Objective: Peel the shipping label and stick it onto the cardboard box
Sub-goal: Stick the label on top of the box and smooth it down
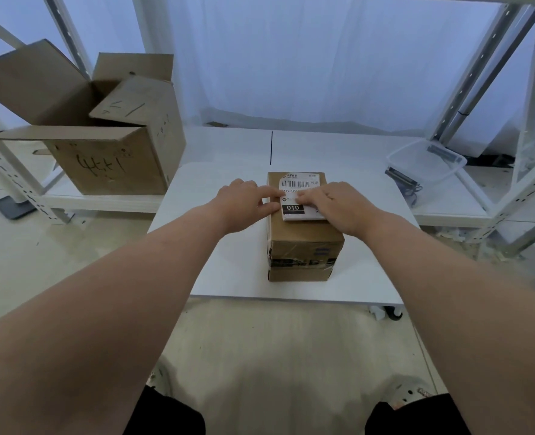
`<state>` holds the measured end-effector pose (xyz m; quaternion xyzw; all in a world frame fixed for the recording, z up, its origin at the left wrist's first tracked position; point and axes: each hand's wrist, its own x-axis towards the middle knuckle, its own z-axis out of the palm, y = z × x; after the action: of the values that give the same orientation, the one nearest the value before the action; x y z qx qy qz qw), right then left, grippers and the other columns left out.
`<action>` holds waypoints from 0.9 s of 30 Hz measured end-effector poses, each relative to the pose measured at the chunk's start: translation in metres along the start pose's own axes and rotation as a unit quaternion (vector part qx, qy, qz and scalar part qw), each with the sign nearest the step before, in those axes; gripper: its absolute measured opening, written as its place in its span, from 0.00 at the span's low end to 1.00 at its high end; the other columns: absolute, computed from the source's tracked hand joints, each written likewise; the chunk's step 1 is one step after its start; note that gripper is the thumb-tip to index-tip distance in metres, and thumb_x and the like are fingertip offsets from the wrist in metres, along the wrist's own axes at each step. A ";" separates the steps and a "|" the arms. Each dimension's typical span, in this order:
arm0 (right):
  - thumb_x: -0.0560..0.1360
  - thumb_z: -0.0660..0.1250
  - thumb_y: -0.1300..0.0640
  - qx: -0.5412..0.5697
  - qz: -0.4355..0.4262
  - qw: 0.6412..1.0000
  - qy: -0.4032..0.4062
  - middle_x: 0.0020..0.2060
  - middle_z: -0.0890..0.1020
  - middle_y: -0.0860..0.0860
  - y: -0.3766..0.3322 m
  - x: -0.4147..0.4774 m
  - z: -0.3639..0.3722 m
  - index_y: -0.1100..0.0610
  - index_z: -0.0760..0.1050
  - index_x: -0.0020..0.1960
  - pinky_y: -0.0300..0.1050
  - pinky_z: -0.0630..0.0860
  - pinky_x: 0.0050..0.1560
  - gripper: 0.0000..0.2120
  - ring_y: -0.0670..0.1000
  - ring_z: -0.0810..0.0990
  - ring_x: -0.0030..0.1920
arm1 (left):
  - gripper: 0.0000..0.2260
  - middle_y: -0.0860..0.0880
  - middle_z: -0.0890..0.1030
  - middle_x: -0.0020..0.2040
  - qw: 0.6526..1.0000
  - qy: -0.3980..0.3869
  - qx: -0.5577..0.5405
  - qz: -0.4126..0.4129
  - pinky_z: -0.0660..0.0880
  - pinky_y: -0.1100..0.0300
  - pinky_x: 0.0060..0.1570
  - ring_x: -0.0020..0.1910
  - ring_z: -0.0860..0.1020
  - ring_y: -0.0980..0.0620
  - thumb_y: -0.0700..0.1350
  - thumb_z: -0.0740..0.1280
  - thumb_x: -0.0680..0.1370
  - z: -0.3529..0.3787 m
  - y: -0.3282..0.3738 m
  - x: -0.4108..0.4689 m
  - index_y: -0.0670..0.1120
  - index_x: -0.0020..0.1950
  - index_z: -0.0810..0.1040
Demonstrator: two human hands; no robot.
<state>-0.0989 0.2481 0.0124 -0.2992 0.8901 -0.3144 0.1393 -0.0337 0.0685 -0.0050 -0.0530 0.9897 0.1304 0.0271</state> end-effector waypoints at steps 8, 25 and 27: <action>0.80 0.54 0.49 -0.038 -0.012 0.999 -0.013 0.59 0.79 0.56 0.005 0.006 -0.001 0.59 0.79 0.59 0.48 0.71 0.58 0.20 0.55 0.76 0.58 | 0.19 0.43 0.69 0.67 0.999 -0.012 0.052 0.004 0.64 0.48 0.63 0.65 0.65 0.42 0.56 0.50 0.82 0.003 0.000 0.000 0.60 0.74 0.60; 0.76 0.61 0.52 0.023 0.021 0.999 0.031 0.47 0.83 0.56 0.012 0.009 -0.010 0.61 0.83 0.47 0.49 0.74 0.47 0.16 0.57 0.79 0.47 | 0.20 0.58 0.58 0.77 0.993 -0.060 0.071 0.072 0.45 0.52 0.74 0.77 0.52 0.52 0.53 0.46 0.83 -0.005 0.014 -0.001 0.58 0.75 0.59; 0.76 0.61 0.52 0.028 0.023 0.999 0.031 0.47 0.83 0.56 0.014 0.011 -0.010 0.61 0.83 0.46 0.48 0.74 0.46 0.16 0.56 0.79 0.46 | 0.21 0.58 0.55 0.78 0.994 -0.069 0.074 0.043 0.42 0.49 0.74 0.77 0.51 0.51 0.55 0.44 0.83 -0.002 0.013 0.002 0.58 0.76 0.55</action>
<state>-0.1177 0.2549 0.0111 -0.2643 0.8915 -0.3454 0.1272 -0.0376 0.0807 0.0003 0.0009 0.9938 0.0609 0.0933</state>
